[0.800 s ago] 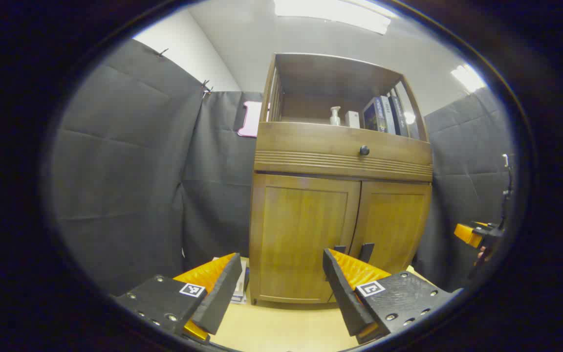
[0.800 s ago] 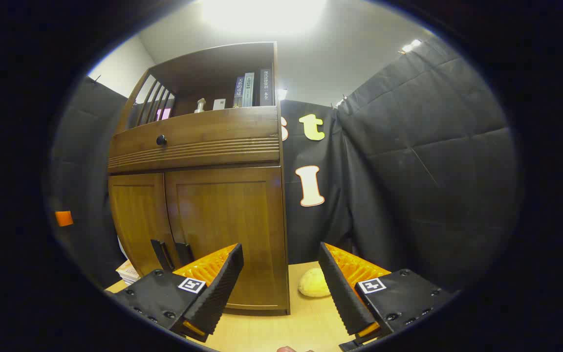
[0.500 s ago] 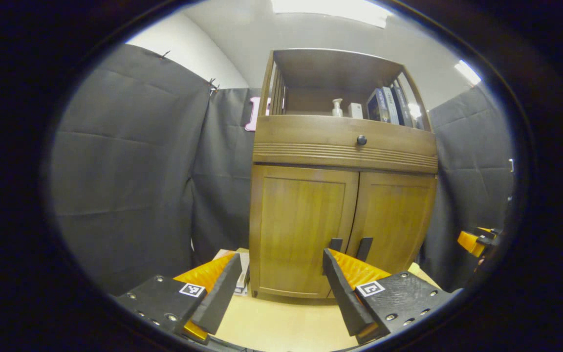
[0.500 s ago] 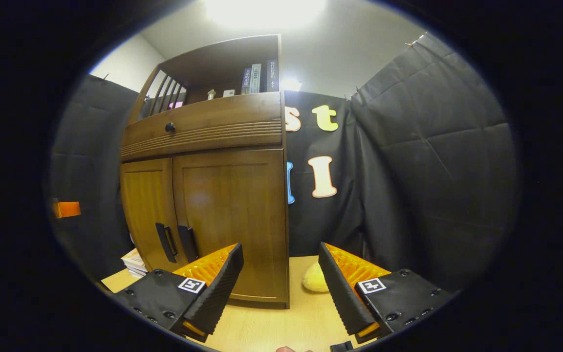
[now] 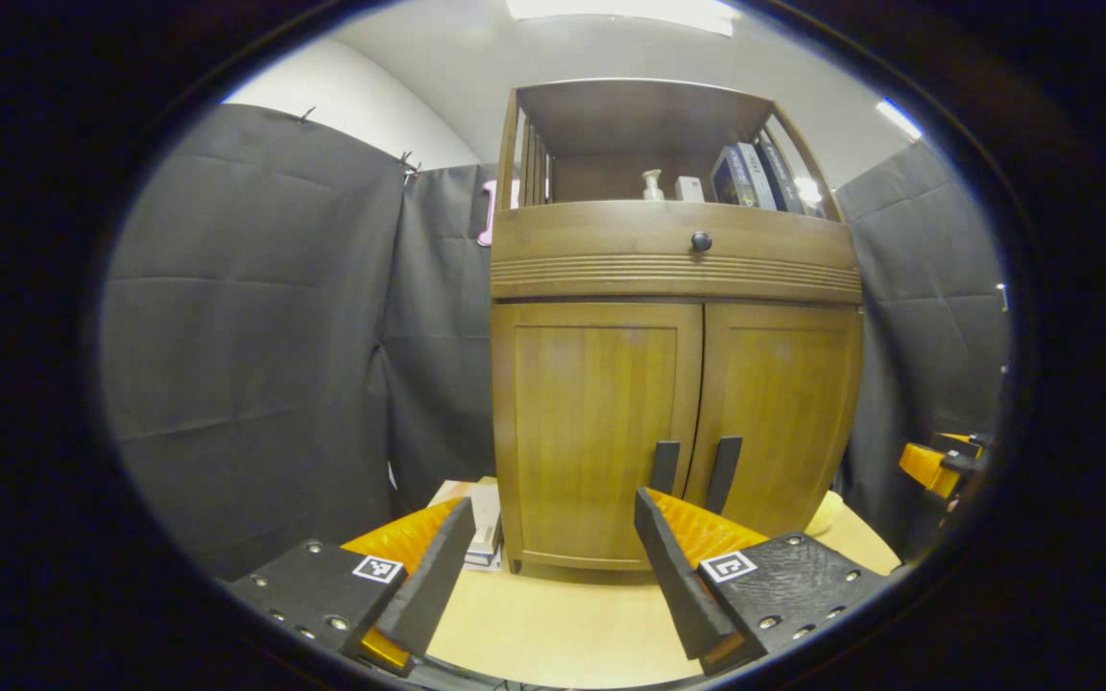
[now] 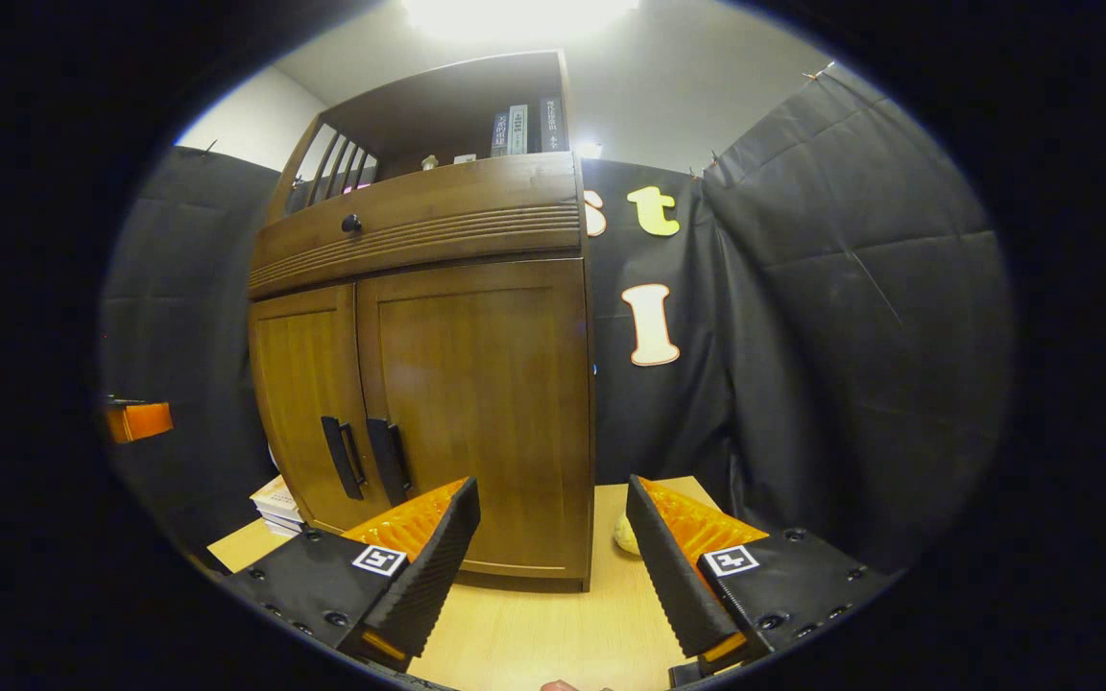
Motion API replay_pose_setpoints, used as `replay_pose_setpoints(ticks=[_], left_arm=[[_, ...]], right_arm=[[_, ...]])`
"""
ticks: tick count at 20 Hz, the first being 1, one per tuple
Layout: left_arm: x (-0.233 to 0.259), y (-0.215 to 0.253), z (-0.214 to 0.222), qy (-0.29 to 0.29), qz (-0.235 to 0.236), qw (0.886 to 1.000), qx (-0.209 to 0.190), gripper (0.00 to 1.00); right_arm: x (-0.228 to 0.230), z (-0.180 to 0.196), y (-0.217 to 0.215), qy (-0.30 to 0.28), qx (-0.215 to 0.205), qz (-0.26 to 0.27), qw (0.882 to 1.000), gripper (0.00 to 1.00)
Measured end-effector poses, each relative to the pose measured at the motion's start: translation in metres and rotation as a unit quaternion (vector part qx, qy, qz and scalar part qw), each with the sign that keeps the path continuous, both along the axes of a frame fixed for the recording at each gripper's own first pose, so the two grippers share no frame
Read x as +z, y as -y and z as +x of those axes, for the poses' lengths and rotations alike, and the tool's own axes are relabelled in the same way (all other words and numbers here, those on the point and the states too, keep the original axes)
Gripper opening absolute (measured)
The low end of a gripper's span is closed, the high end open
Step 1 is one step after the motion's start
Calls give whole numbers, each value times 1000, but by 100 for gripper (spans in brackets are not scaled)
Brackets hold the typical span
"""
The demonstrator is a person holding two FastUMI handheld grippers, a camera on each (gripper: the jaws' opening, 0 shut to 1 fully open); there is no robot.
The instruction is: Open the right door of the double-door shoe cabinet with the right hand, and open the left door with the left hand.
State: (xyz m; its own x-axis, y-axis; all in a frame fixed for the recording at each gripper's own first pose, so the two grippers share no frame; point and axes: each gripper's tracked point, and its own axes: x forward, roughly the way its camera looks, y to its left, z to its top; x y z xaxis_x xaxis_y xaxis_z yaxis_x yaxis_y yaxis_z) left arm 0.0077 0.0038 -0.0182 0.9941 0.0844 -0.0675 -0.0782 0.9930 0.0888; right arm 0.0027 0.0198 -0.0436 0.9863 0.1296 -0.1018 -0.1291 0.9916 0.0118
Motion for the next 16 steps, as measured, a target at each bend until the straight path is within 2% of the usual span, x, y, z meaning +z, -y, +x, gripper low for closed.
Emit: replay_pose_setpoints(ticks=[9, 16], left_arm=[[-28, -55, 28, -11, -17, 999, -25, 95], [-63, -97, 34, -28, -40, 998, -36, 96]], right_arm=[[3, 22, -71, -8, -16, 8, 1000, 95], [12, 52, -135, 2, -9, 13, 1000, 95]])
